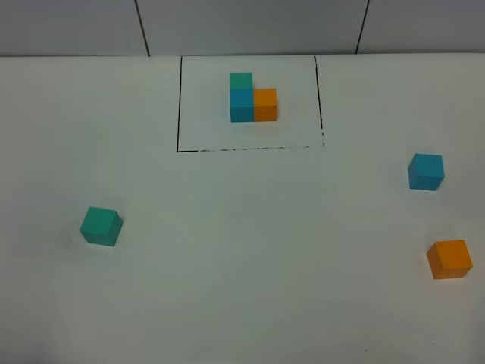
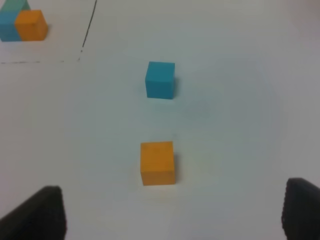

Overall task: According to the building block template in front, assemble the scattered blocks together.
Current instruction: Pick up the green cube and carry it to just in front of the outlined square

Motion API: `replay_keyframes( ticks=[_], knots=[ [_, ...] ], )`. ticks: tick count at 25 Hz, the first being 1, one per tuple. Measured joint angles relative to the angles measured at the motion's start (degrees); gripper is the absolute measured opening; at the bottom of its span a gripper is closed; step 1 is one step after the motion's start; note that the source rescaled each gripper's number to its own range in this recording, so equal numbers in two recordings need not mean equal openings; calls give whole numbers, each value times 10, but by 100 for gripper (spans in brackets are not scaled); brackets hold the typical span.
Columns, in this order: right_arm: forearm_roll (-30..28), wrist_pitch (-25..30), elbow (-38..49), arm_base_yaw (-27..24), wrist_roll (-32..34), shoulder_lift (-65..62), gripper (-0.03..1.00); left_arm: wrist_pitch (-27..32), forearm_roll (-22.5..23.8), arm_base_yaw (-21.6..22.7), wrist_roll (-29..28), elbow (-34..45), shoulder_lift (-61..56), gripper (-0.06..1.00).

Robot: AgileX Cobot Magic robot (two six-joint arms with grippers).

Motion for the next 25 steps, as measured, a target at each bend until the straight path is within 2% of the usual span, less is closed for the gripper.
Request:
replay_keyframes(
  ticks=[25],
  knots=[
    [0, 0, 0, 0, 0, 0, 75, 0, 0, 0, 0, 0, 0, 62]
  ],
)
